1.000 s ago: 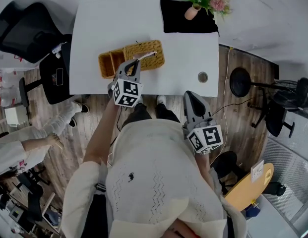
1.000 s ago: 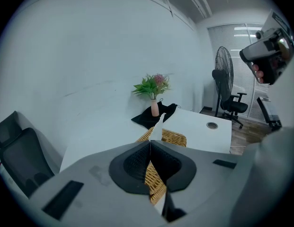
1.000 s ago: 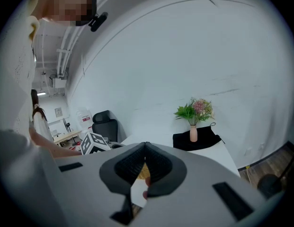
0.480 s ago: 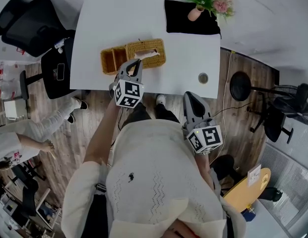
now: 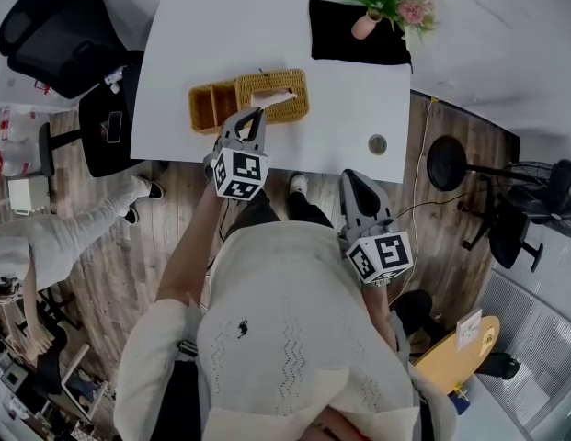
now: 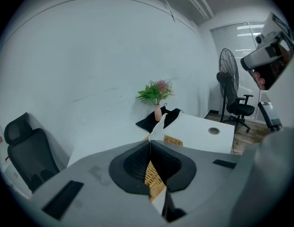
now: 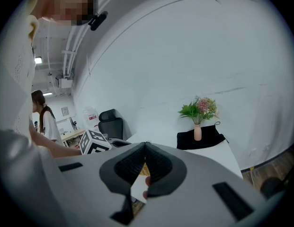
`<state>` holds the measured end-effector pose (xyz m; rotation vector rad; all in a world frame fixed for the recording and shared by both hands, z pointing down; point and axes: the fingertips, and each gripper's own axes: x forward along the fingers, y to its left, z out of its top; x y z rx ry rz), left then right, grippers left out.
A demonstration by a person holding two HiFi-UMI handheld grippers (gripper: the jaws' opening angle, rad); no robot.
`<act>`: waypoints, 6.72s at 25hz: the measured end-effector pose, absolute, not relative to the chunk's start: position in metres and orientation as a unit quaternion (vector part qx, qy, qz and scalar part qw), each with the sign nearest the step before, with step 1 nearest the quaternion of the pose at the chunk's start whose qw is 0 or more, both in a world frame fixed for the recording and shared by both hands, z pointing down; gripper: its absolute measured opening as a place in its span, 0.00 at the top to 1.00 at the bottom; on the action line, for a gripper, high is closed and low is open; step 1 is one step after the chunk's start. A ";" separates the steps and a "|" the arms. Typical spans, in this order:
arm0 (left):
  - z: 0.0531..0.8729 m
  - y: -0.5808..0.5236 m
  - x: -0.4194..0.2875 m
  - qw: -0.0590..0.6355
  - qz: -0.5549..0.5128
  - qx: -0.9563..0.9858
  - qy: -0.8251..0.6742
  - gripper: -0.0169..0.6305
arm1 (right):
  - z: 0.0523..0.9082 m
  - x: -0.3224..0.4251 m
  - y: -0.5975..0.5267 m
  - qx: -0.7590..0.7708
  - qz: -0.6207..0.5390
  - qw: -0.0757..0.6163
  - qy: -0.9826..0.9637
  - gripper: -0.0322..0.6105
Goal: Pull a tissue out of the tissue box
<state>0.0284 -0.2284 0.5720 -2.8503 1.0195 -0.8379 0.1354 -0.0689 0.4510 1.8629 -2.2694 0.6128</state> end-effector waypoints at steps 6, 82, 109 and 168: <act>0.565 -0.224 0.028 -0.002 -0.259 -0.907 0.333 0.95 | 0.451 0.135 -0.067 0.612 0.203 0.073 -0.760 0.95; 0.500 -0.075 0.010 -0.105 -0.117 -0.855 0.494 0.95 | 0.460 0.128 -0.045 0.434 0.161 0.111 -0.880 0.95; 0.440 -0.096 0.022 -0.084 -0.077 -0.848 0.517 0.95 | 0.410 0.156 -0.068 0.443 0.106 0.080 -0.887 0.95; 0.368 -0.099 -0.019 -0.080 -0.010 -0.820 0.566 0.95 | 0.347 0.136 -0.086 0.429 0.076 0.040 -0.899 0.95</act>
